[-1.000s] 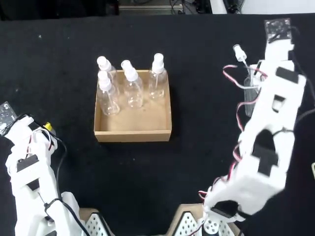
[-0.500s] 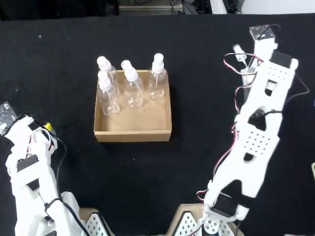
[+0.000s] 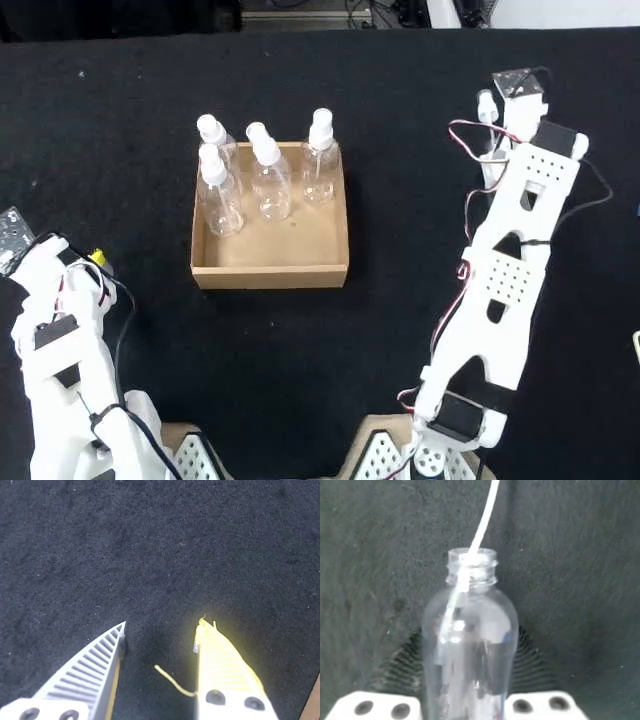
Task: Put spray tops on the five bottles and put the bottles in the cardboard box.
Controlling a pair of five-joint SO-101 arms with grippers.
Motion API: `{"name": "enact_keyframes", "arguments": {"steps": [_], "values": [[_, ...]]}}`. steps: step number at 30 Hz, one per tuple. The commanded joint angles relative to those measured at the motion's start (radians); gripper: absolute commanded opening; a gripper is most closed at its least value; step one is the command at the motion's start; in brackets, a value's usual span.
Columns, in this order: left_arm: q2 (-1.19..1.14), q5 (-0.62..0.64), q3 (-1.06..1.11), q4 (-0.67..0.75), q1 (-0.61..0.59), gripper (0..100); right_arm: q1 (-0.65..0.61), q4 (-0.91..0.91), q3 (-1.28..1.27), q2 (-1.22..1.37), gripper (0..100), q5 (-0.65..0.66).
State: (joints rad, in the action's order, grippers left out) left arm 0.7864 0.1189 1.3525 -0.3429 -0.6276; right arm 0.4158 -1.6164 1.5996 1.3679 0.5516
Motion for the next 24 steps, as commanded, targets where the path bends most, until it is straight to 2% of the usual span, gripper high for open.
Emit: {"name": "enact_keyframes", "arguments": {"steps": [1, 8, 24], "values": [[0.028, -0.008, -0.015, 0.021, 0.007, 20, 0.055, -0.011, 0.067, -0.031, 1.0, 0.026], [0.028, -0.008, -0.015, 0.021, 0.010, 20, 0.126, -0.094, 0.070, -0.102, 1.1, 0.129], [0.028, -0.008, -0.015, 0.021, 0.010, 20, 0.301, -0.152, 0.051, -0.291, 1.1, 0.130]]}}
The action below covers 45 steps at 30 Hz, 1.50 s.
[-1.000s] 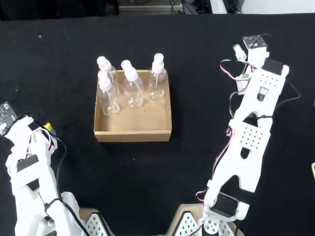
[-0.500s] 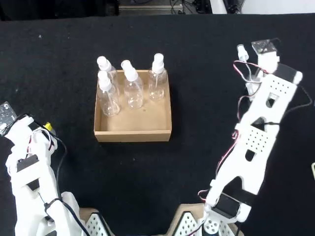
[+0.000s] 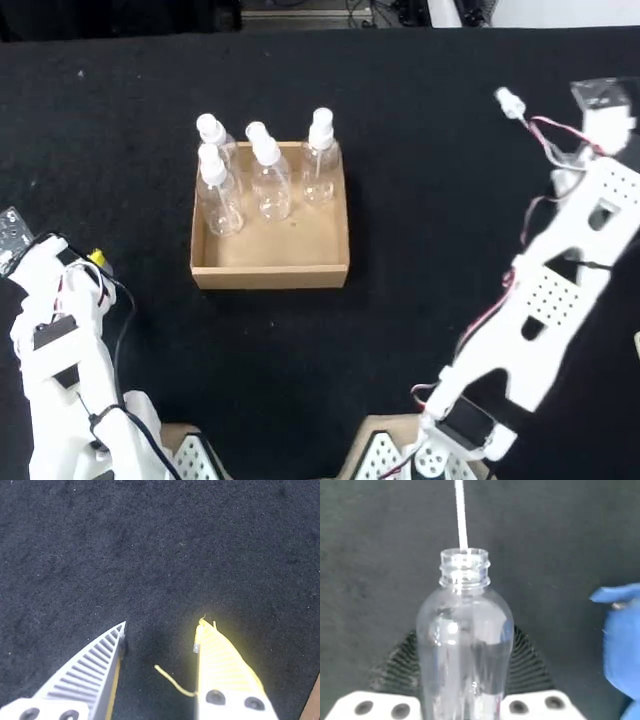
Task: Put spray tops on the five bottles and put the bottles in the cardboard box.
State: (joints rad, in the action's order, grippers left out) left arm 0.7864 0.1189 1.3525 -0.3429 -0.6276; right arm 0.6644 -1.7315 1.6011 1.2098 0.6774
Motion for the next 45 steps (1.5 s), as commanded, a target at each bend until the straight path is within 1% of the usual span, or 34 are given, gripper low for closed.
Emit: {"name": "enact_keyframes", "arguments": {"steps": [1, 5, 14, 17, 20, 26, 28, 34, 36, 37, 39, 45], "values": [[0.028, -0.008, -0.015, 0.021, 0.010, 20, 0.064, -0.037, 0.031, -0.154, 1.1, 0.005], [0.028, -0.008, -0.015, 0.021, 0.010, 20, 0.098, -0.037, -0.151, -0.294, 1.1, 0.006], [0.029, -0.008, -0.015, 0.021, 0.010, 20, 0.104, -0.028, -0.866, -0.834, 1.1, 0.044], [0.029, -0.008, -0.015, 0.021, 0.010, 20, 0.091, 0.029, -1.070, -1.015, 1.1, 0.032], [0.029, -0.008, -0.015, 0.021, 0.010, 20, 0.077, 0.183, -1.291, -1.175, 1.1, -0.014], [0.029, -0.008, -0.015, 0.021, 0.010, 20, 0.037, 0.621, -1.773, -1.445, 1.1, -0.124], [0.029, -0.008, -0.015, 0.021, 0.008, 20, 0.028, 0.766, -1.917, -1.509, 1.1, -0.170], [0.029, -0.008, -0.015, 0.021, 0.008, 20, -0.052, 1.162, -2.351, -1.635, 1.1, -0.287], [0.029, -0.008, -0.015, 0.021, 0.008, 20, -0.080, 1.258, -2.479, -1.667, 1.1, -0.310], [0.029, -0.008, -0.015, 0.021, 0.008, 20, -0.100, 1.277, -2.526, -1.685, 1.1, -0.316], [0.029, -0.008, -0.015, 0.021, 0.008, 20, -0.129, 1.238, -2.586, -1.728, 1.1, -0.319], [0.029, -0.008, -0.015, 0.021, 0.010, 20, -0.203, 0.905, -2.559, -1.824, 1.5, -0.313]]}}
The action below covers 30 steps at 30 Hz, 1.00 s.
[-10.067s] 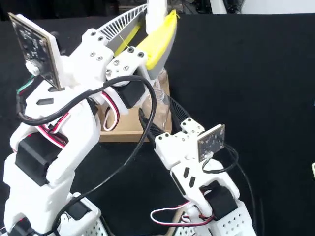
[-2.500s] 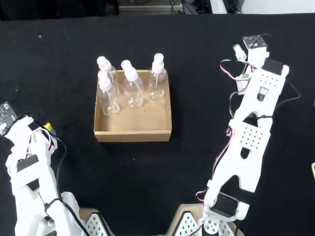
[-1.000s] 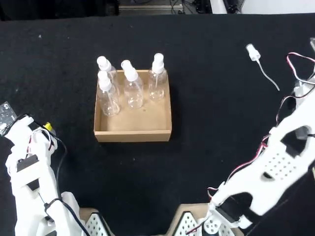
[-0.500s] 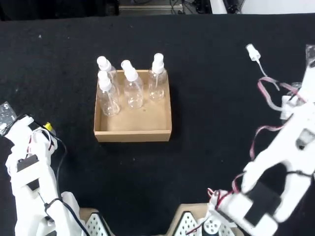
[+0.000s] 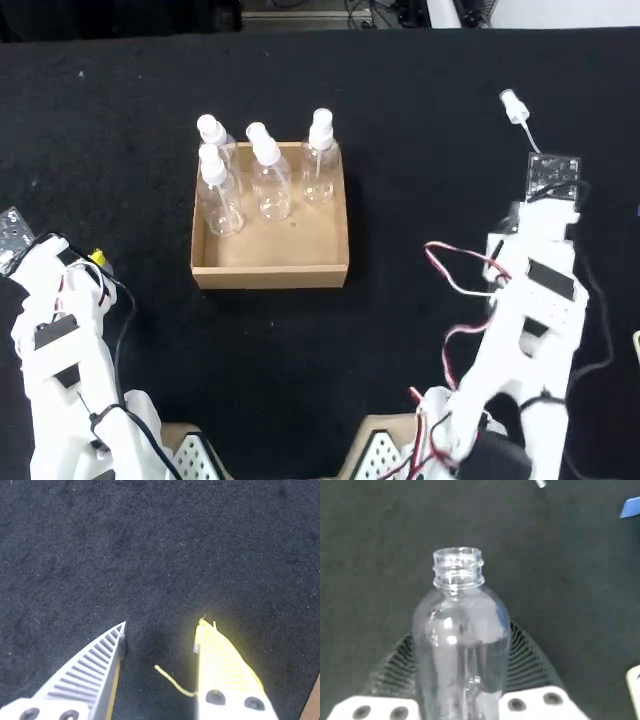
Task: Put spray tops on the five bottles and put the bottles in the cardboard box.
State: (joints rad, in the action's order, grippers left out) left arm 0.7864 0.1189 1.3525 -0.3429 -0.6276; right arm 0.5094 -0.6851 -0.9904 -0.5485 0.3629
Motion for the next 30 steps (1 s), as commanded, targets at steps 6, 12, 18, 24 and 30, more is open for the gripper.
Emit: {"name": "enact_keyframes", "arguments": {"steps": [6, 12, 18, 24, 30], "values": [[0.029, -0.008, -0.015, 0.021, 0.005, 20, -0.121, -0.264, 0.038, -0.018, 13.3, 0.003], [0.029, -0.008, -0.015, 0.021, 0.004, 20, -0.117, -0.410, 0.151, -0.016, 25.9, 0.083], [0.029, -0.008, -0.015, 0.021, 0.002, 20, -0.064, -0.539, 0.455, -0.028, 24.7, 0.138], [0.029, -0.008, -0.015, 0.021, 0.002, 20, -0.020, -0.419, 0.665, 0.208, 24.7, 0.238], [0.029, -0.008, -0.015, 0.021, 0.004, 20, 0.028, -0.285, 0.920, 0.575, 24.7, 0.264]]}}
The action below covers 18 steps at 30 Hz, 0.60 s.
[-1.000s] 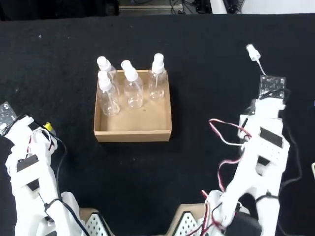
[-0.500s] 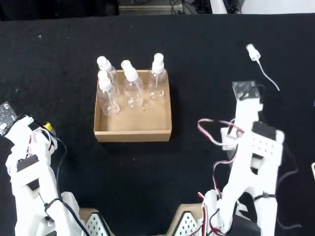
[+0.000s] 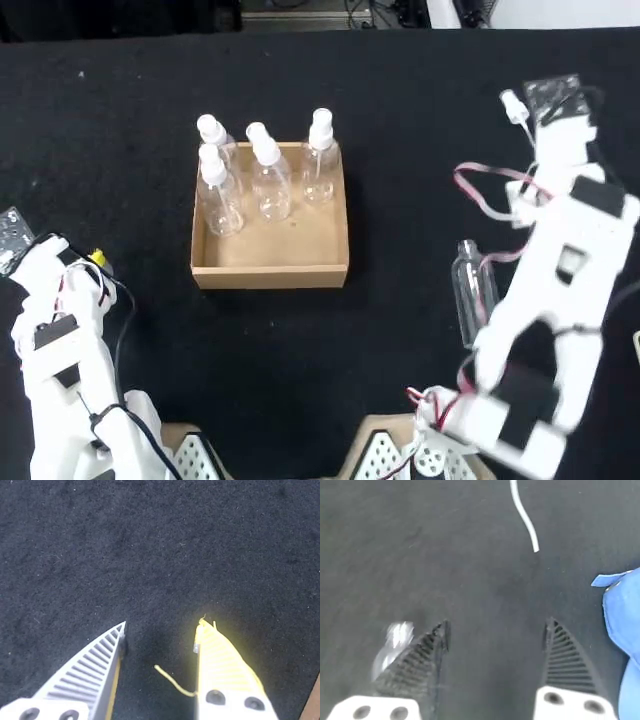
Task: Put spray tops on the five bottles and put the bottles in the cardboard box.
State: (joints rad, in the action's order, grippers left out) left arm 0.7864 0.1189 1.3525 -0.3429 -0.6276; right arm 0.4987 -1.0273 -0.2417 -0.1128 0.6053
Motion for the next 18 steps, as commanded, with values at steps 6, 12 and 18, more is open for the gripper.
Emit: {"name": "enact_keyframes", "arguments": {"steps": [6, 12, 18], "values": [[0.029, -0.008, -0.015, 0.021, 0.007, 20, 0.080, 0.000, 0.539, 0.503, 20.1, 0.098], [0.029, -0.008, -0.015, 0.021, 0.007, 20, 0.083, -0.160, 0.983, 0.808, 20.0, 0.149], [0.029, -0.008, -0.015, 0.021, 0.004, 20, 0.074, -0.282, 1.400, 1.089, 19.8, 0.186]]}}
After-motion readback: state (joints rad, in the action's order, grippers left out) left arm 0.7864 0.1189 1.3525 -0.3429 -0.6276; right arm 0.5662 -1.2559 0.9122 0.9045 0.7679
